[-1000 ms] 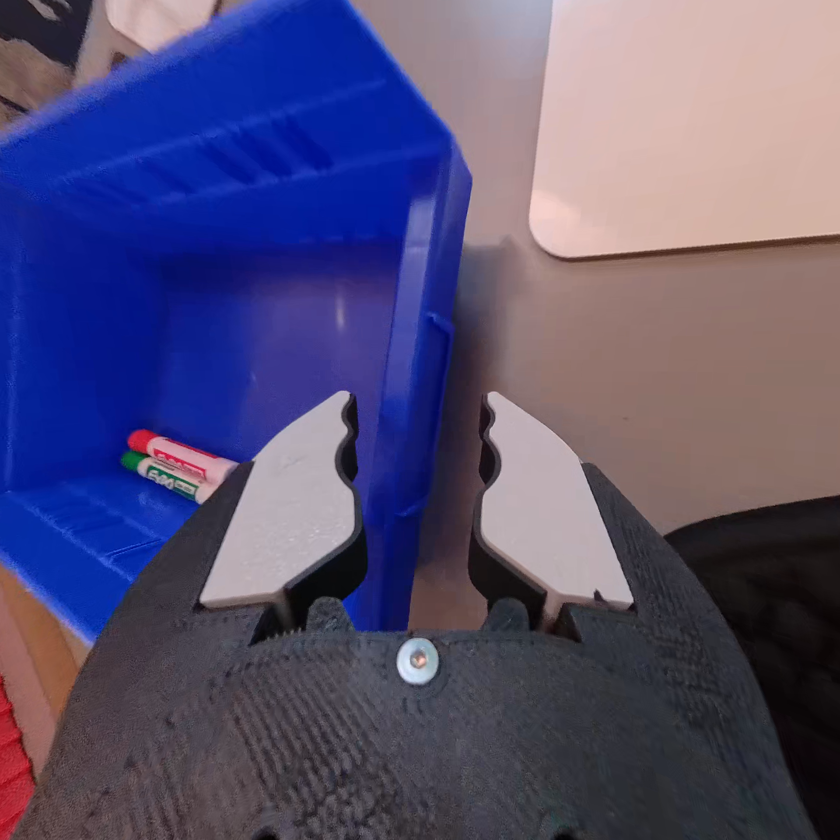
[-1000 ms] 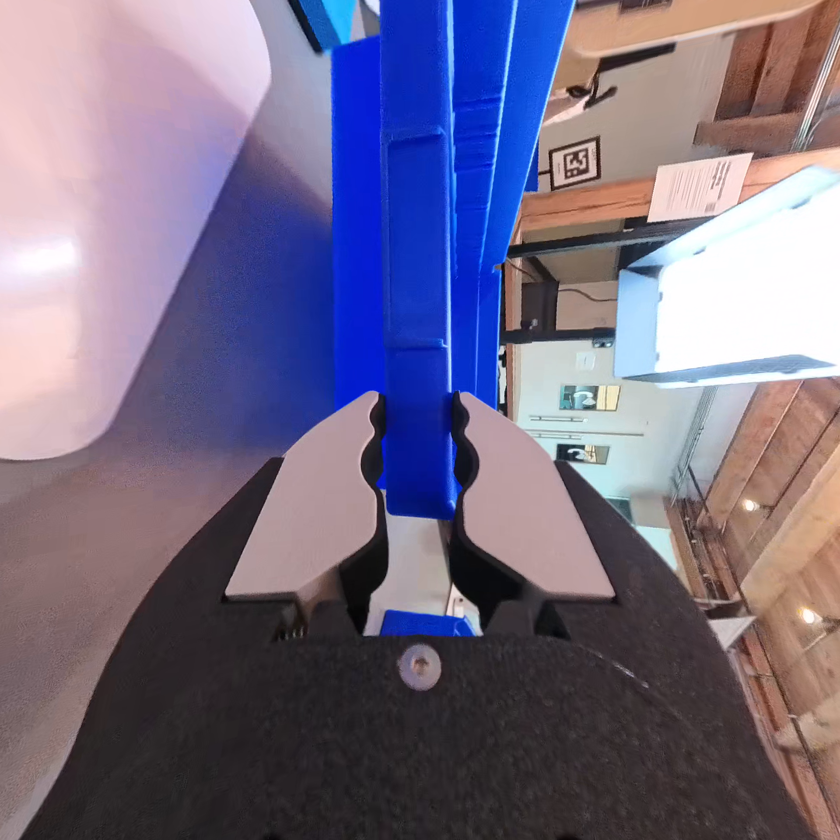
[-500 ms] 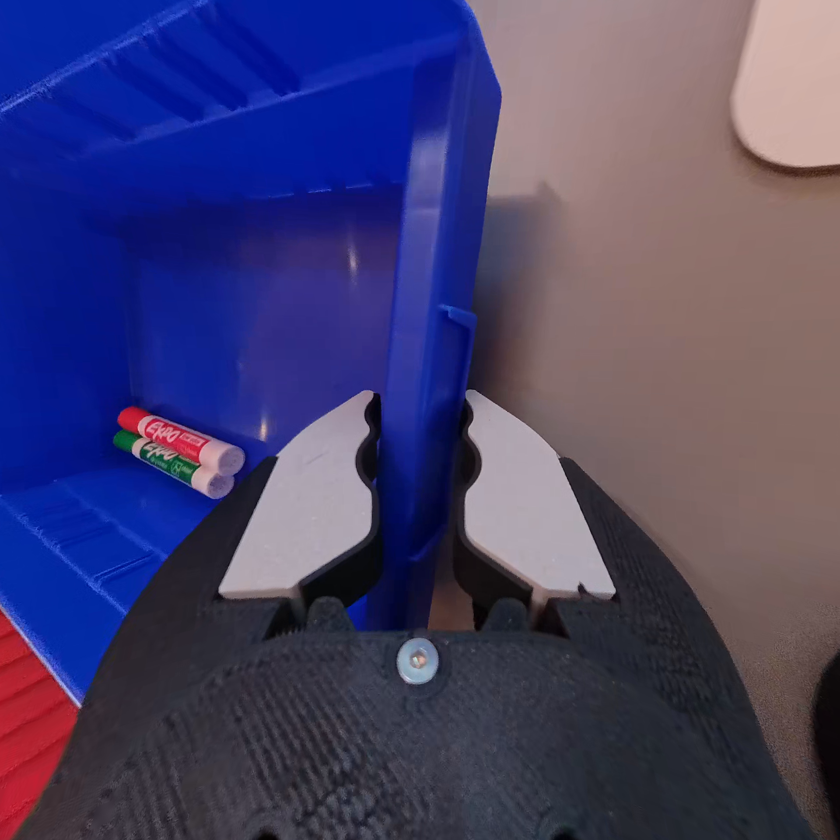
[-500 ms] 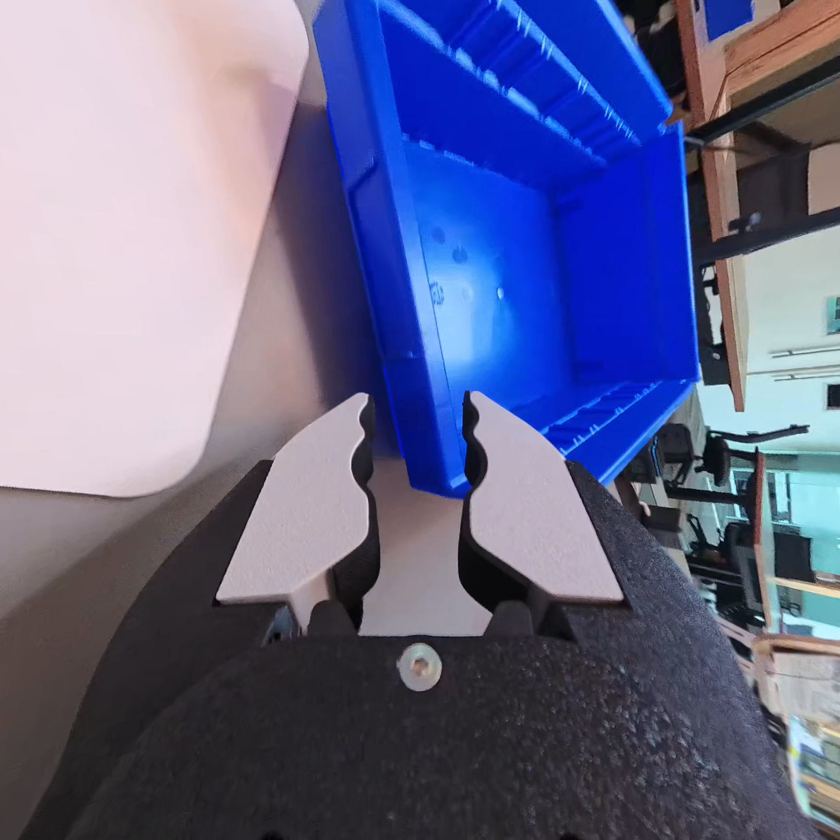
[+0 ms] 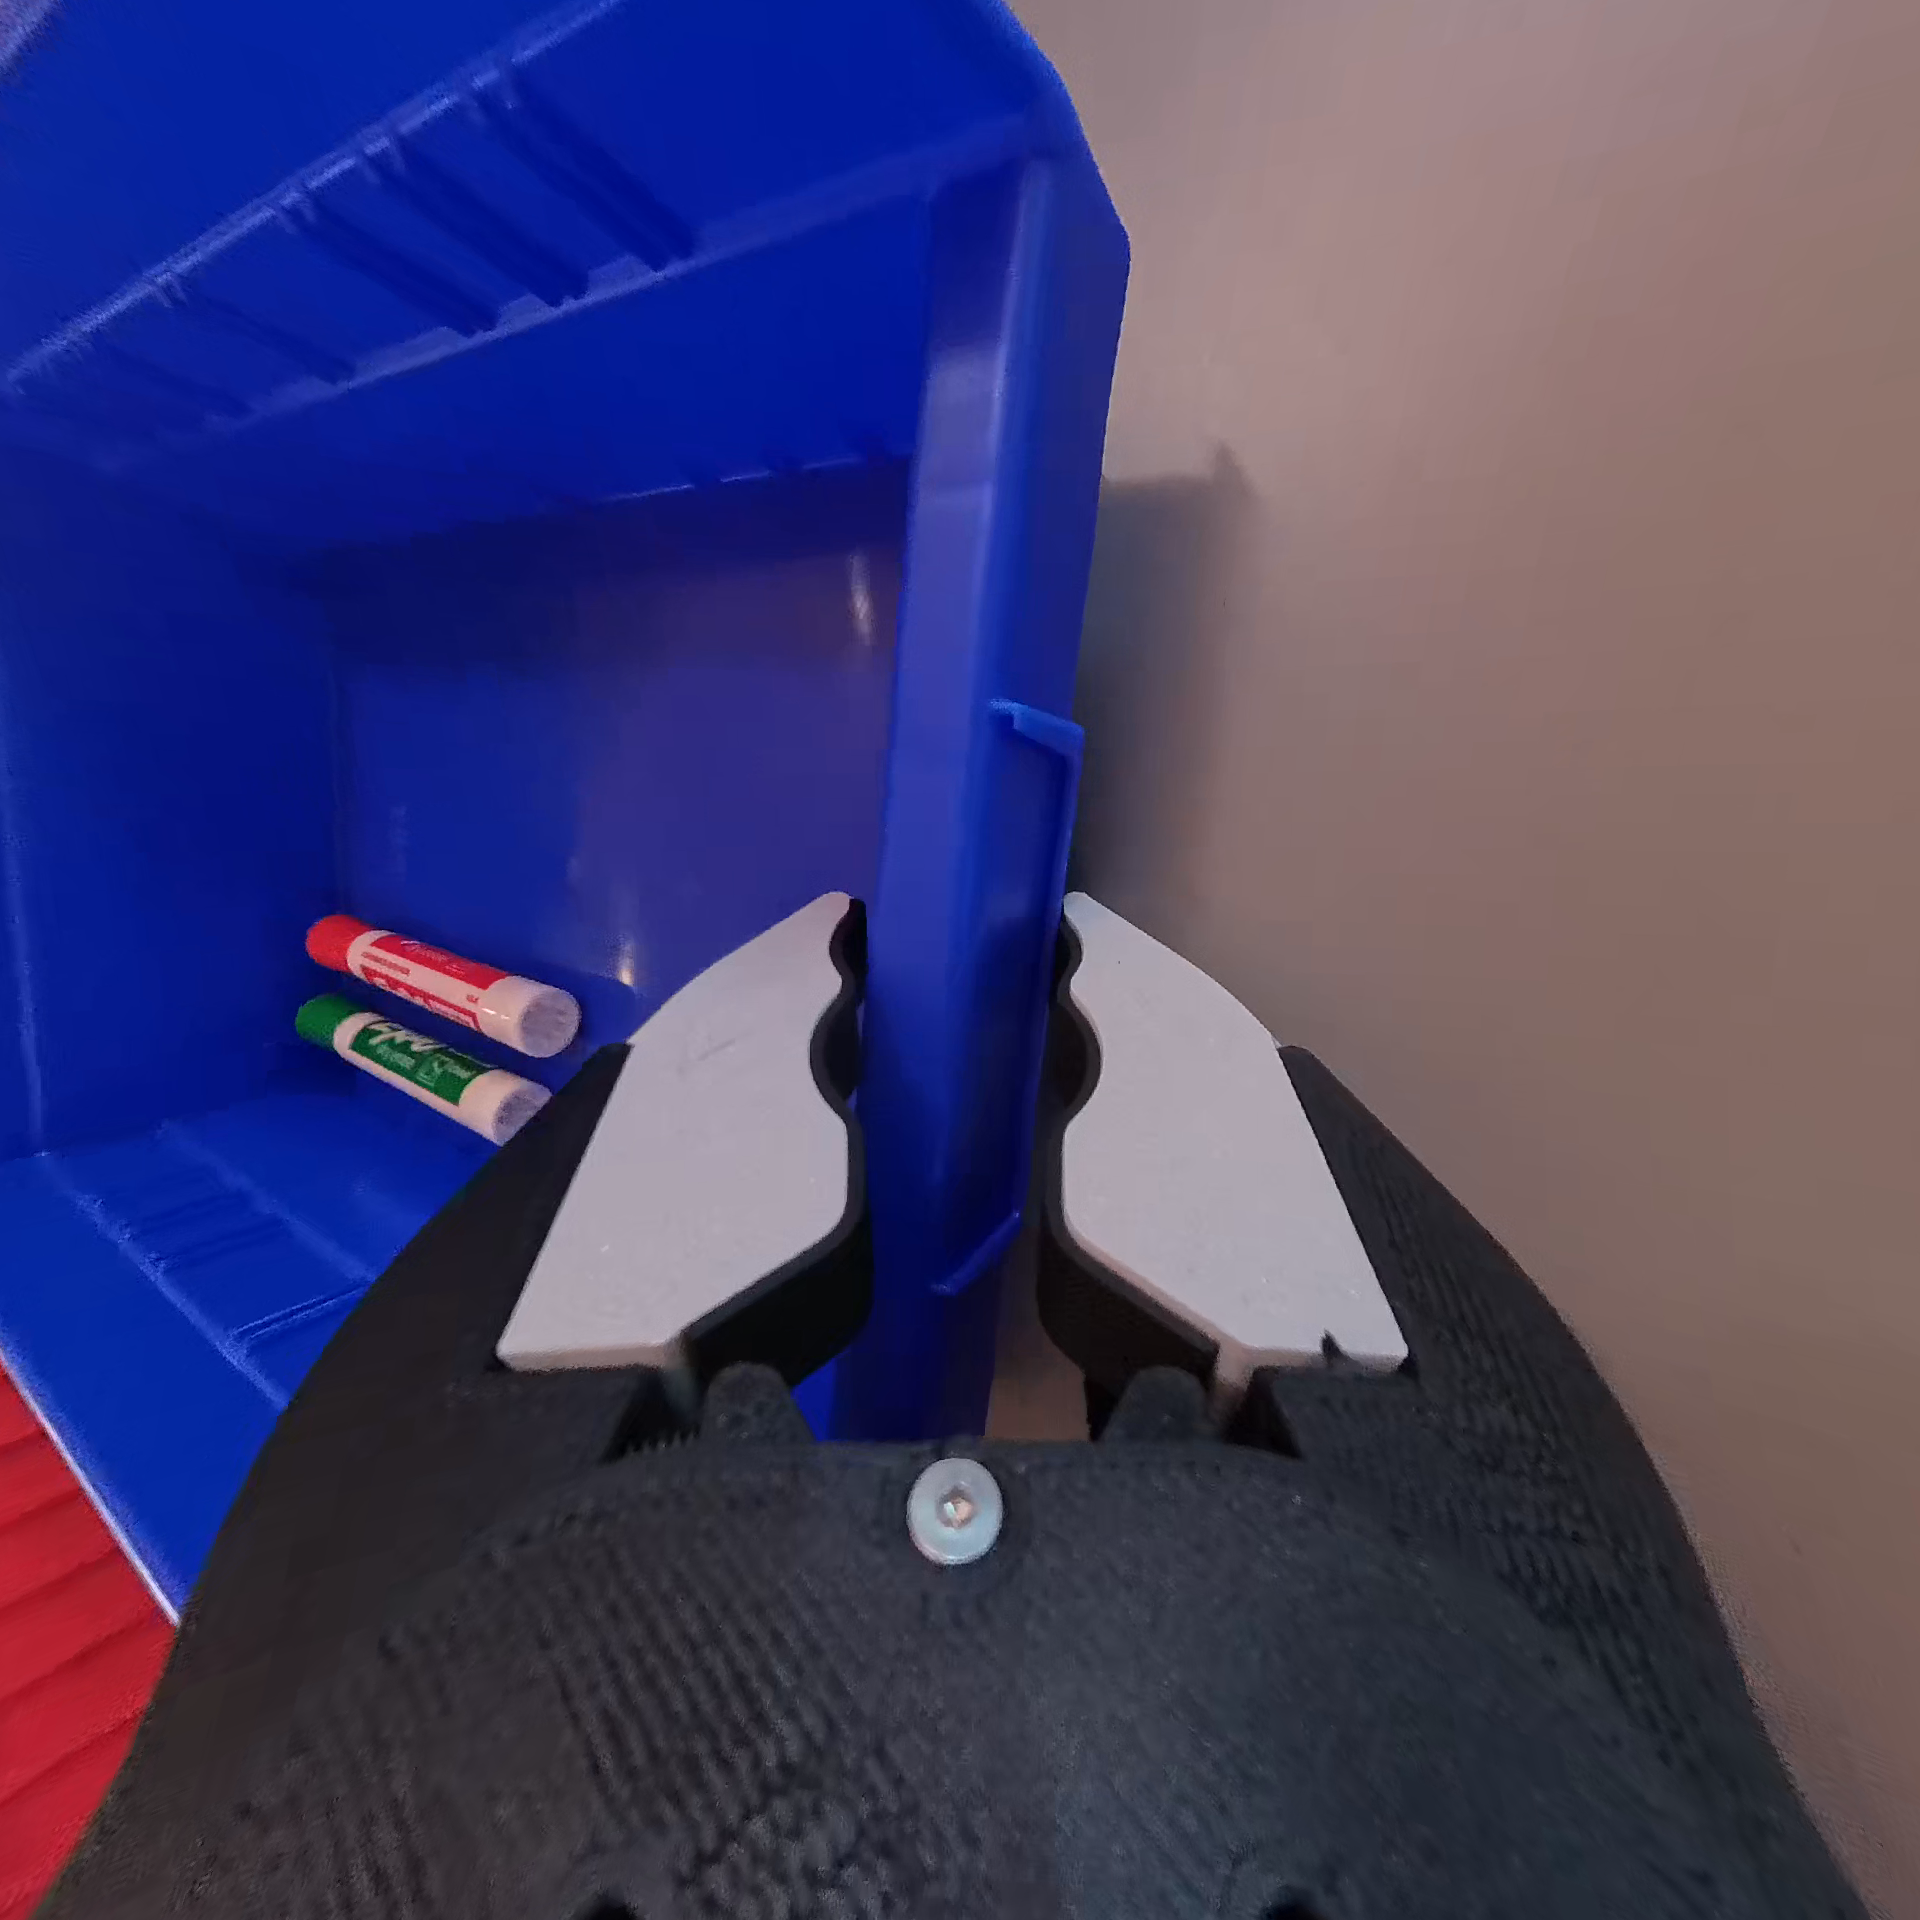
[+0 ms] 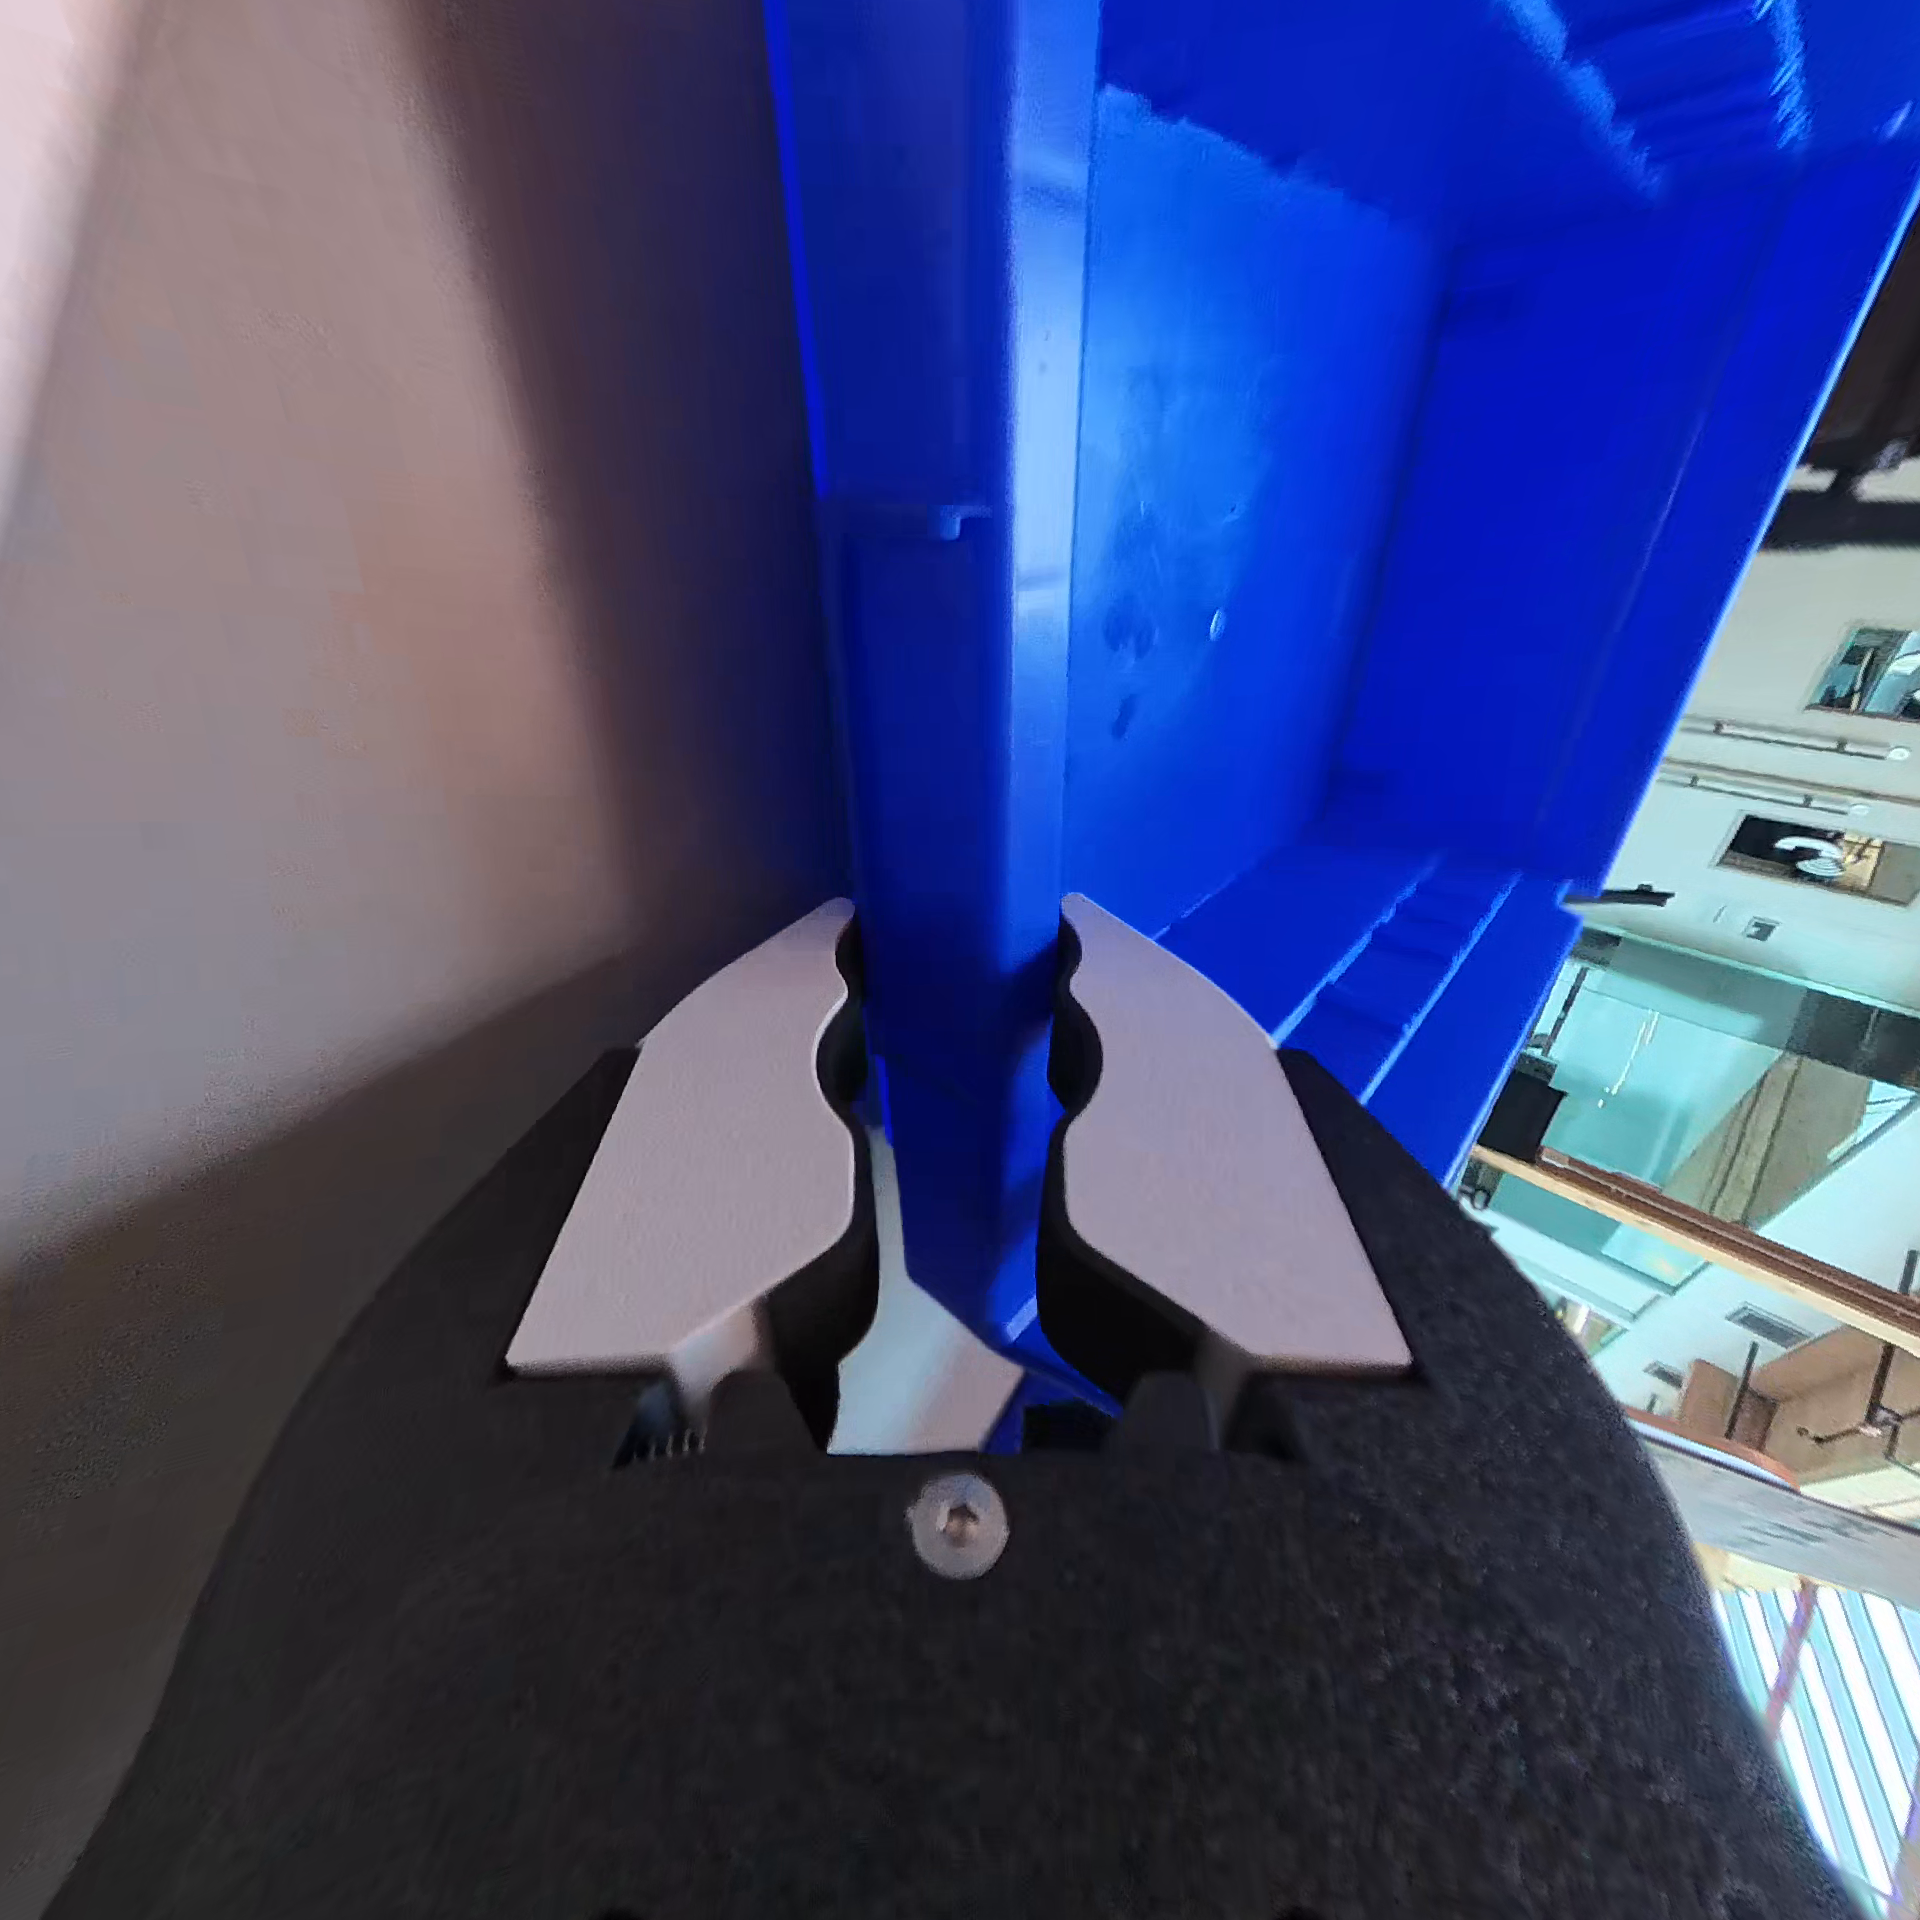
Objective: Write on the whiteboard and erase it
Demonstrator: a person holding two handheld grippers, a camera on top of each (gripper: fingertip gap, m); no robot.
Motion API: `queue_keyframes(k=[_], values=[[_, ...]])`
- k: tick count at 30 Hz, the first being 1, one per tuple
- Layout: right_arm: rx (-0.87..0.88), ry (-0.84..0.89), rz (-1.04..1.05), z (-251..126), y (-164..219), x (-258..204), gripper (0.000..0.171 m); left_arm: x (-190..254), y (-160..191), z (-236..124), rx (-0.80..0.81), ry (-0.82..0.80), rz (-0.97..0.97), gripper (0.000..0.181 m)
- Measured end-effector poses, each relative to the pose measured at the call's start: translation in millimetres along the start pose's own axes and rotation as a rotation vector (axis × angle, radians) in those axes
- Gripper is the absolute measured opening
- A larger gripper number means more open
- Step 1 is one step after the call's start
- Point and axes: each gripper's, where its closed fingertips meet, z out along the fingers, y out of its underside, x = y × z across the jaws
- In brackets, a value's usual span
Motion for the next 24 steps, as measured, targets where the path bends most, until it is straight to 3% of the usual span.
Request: queue_keyframes(k=[5,11,24], values=[[-0.03,0.021,-0.008,23.8,26.4,22.0,0.032,1.1,-0.2,-0.7,-0.004,-0.005,-0.002,0.034],[-0.058,0.05,0.058,39.9,23.4,37.1,0.032,10.0,-1.8,-5.7,-0.004,0.0,0.004,0.034],[-0.271,0.094,0.313,31.7,22.3,28.1,0.034,22.4,-3.6,-12.5,-0.002,0.024,0.017,0.033]])
